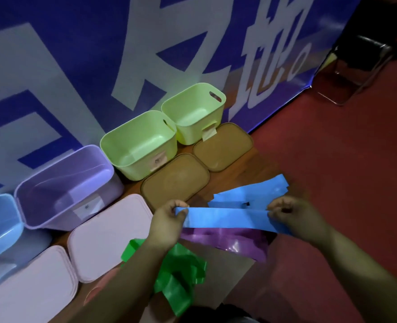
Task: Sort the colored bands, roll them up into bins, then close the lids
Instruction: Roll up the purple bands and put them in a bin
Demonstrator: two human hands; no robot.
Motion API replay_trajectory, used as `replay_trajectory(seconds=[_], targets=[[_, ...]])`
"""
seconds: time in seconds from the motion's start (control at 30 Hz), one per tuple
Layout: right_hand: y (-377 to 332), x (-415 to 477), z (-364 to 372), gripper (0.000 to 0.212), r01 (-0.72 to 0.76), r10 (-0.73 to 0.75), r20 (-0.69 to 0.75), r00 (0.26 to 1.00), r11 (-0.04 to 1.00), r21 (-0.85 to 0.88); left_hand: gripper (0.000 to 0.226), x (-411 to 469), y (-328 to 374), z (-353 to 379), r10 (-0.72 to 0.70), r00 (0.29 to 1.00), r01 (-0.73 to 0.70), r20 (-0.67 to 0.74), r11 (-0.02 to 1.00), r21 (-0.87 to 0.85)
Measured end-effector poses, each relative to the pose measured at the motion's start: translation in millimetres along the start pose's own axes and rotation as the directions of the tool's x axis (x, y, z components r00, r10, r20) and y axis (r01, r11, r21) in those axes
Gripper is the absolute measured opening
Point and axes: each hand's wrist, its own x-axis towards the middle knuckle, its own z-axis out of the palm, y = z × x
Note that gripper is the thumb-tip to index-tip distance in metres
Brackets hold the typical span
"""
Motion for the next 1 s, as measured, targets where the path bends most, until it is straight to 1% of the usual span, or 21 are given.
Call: replay_trajectory(seconds=[0.07, 0.1, 0.17, 0.23, 0.27, 0.33, 0.37, 0.43, 0.5, 0.53, 0.63, 0.7, 0.77, 0.87, 0.93, 1.0], targets=[[8, 17, -15, 0.025, 0.036, -0.038, -0.023, 0.999, 0.996, -0.078, 0.017, 17, 14, 16, 0.035, 0.999, -0.036, 0.023, 0.999, 0.034], [11, 26, -21, 0.027, 0.027, -0.032, -0.040, 0.999, 0.995, -0.101, 0.017, 25, 21, 23, 0.053, 0.998, -0.054, 0.028, 0.997, 0.047], [16, 43, -30, 0.023, -0.033, 0.024, -0.089, 0.996, 0.994, -0.100, 0.014, 41, 35, 37, 0.063, 0.997, -0.064, 0.048, 0.997, 0.033], [20, 57, -35, 0.017, -0.087, 0.075, -0.177, 0.981, 0.994, -0.059, 0.014, 52, 46, 48, 0.059, 0.996, -0.059, 0.071, 0.998, 0.002], [23, 61, -36, 0.021, -0.111, 0.094, -0.208, 0.974, 0.991, -0.070, 0.015, 56, 47, 50, 0.059, 0.995, -0.061, 0.085, 0.998, 0.021], [25, 63, -32, 0.037, -0.145, 0.099, -0.228, 0.969, 0.970, -0.195, 0.019, 59, 43, 49, 0.076, 0.990, -0.088, 0.115, 0.991, 0.098], [25, 61, -26, 0.041, -0.141, 0.083, -0.240, 0.967, 0.962, -0.235, 0.019, 59, 38, 46, 0.087, 0.988, -0.102, 0.128, 0.988, 0.119], [27, 57, -10, 0.041, -0.144, 0.089, -0.237, 0.968, 0.964, -0.225, 0.019, 53, 24, 37, 0.096, 0.986, -0.118, 0.136, 0.979, 0.166], [19, 50, 8, 0.038, -0.168, 0.131, -0.186, 0.974, 0.965, -0.203, 0.022, 41, 11, 24, 0.108, 0.988, -0.127, 0.113, 0.976, 0.178], [13, 46, 17, 0.036, -0.152, 0.126, -0.144, 0.981, 0.970, -0.191, 0.023, 34, 4, 17, 0.116, 0.989, -0.131, 0.097, 0.976, 0.172], [-3, 37, 46, 0.033, -0.058, 0.053, -0.039, 0.998, 0.989, -0.136, 0.032, 12, -23, -9, 0.164, 0.985, -0.171, 0.050, 0.956, 0.237], [-13, 36, 66, 0.031, 0.005, 0.002, 0.048, 0.999, 0.989, -0.148, 0.029, -5, -41, -25, 0.182, 0.983, -0.180, 0.017, 0.943, 0.279], [-25, 35, 85, 0.032, 0.051, -0.026, 0.141, 0.990, 0.983, -0.179, 0.026, -25, -55, -40, 0.155, 0.986, -0.132, -0.060, 0.950, 0.282], [-47, 30, 115, 0.033, 0.144, -0.088, 0.269, 0.959, 0.970, -0.197, 0.034, -54, -78, -64, 0.111, 0.978, -0.058, -0.177, 0.958, 0.281], [-63, 23, 136, 0.032, 0.203, -0.119, 0.349, 0.929, 0.955, -0.215, 0.033, -71, -94, -80, 0.032, 0.975, 0.024, -0.219, 0.969, 0.246], [-77, 16, 159, 0.032, 0.262, -0.150, 0.408, 0.900, 0.936, -0.235, 0.028, -87, -107, -93, -0.039, 0.965, 0.108, -0.261, 0.962, 0.252]])
